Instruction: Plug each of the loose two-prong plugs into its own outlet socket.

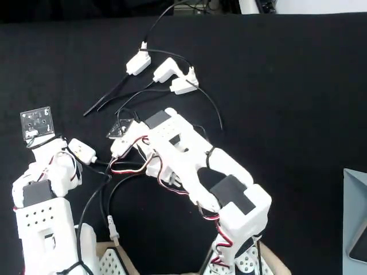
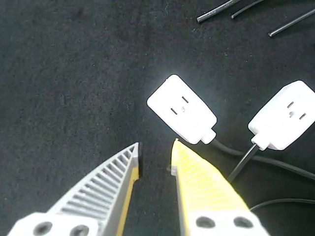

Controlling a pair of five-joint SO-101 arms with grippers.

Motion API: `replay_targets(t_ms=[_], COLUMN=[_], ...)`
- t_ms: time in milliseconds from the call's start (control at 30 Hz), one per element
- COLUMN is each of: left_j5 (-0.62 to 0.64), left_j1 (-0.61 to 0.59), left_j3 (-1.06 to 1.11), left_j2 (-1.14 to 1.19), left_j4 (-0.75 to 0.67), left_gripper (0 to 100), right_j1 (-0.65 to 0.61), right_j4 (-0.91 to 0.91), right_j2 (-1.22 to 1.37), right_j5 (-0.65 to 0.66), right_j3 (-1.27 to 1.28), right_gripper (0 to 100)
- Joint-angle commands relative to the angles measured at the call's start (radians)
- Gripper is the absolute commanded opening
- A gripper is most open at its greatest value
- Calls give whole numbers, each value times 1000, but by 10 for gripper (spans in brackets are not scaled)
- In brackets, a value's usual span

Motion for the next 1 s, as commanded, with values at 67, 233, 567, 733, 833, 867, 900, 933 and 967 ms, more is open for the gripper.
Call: replay_targets(t_ms=[67, 233, 567, 733, 833, 867, 900, 933, 967], left_j5=[3, 3, 3, 3, 3, 3, 3, 3, 3], left_j1=[-12, -12, -12, -12, -12, -12, -12, -12, -12], left_j3=[-5, -5, -5, -5, -5, -5, -5, -5, -5], left_j2=[-12, -12, -12, -14, -14, -14, -14, -14, -14], left_j4=[-18, -18, -18, -18, -18, -18, -18, -18, -18], left_gripper=[120, 120, 120, 120, 120, 120, 120, 120, 120], right_j1=[35, 31, 6, 8, 8, 8, 8, 8, 8], right_j4=[-6, -2, -6, -6, -5, -5, -5, -5, -6], right_j2=[-4, -2, -2, -4, -2, -2, -2, -2, -2], right_j5=[8, 6, -2, -38, -38, -38, -38, -38, -38], right_j3=[-41, -41, 24, 25, 28, 28, 28, 28, 30], right_gripper=[96, 97, 96, 96, 96, 95, 94, 87, 67])
